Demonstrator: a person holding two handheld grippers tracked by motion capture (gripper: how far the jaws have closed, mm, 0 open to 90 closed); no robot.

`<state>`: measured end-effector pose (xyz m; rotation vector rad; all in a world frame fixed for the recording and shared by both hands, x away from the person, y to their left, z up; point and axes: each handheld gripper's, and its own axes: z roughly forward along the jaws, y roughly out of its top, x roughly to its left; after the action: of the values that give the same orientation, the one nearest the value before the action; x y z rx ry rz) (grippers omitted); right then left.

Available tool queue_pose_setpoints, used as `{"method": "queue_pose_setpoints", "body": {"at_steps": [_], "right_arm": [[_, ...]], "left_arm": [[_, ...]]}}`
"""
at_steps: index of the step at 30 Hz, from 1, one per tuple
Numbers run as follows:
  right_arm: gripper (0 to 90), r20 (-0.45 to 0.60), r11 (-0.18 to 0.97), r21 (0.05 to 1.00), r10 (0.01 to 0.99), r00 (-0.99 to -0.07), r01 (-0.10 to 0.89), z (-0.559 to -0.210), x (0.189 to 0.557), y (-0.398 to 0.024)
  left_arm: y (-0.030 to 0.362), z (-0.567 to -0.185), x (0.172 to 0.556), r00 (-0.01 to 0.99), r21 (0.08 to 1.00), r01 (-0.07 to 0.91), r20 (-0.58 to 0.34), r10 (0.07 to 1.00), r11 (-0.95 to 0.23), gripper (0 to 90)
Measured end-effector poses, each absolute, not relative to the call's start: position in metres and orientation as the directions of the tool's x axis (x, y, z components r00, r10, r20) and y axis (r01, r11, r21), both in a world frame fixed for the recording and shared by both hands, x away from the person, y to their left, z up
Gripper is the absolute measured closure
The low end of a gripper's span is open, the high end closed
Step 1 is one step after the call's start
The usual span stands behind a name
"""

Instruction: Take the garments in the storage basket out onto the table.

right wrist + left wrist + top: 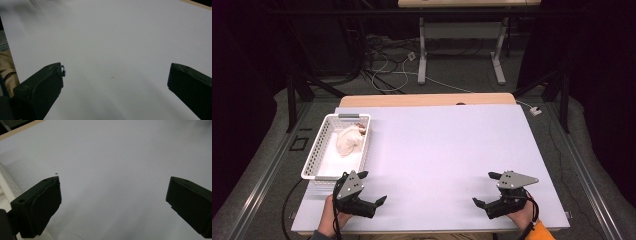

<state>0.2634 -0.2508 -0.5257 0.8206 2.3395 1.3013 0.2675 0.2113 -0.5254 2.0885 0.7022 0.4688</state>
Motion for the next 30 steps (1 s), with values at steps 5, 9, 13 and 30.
{"method": "queue_pose_setpoints", "body": {"at_steps": [5, 9, 13, 30], "right_arm": [[0.0, -0.011, 0.412, 0.853, 0.629, -0.778, 0.321, -0.526, 0.264, -0.250], [0.0, -0.014, 0.415, 0.852, 0.627, -0.779, 0.319, -0.526, 0.263, -0.250], [0.0, -0.015, 0.415, 0.852, 0.628, -0.778, 0.318, -0.526, 0.263, -0.249], [0.0, -0.014, 0.419, 0.847, 0.632, -0.775, 0.327, -0.527, 0.263, -0.249]], "left_arm": [[0.211, -0.525, 0.268, 0.772, 0.819, 0.306, 0.085, 0.630, -0.485, 0.1], [0.210, -0.525, 0.268, 0.774, 0.816, 0.312, 0.080, 0.629, -0.487, 0.1], [0.210, -0.524, 0.269, 0.773, 0.809, 0.313, 0.087, 0.628, -0.498, 0.1], [0.209, -0.504, 0.279, 0.786, 0.773, 0.351, 0.063, 0.615, -0.528, 0.5]]}}
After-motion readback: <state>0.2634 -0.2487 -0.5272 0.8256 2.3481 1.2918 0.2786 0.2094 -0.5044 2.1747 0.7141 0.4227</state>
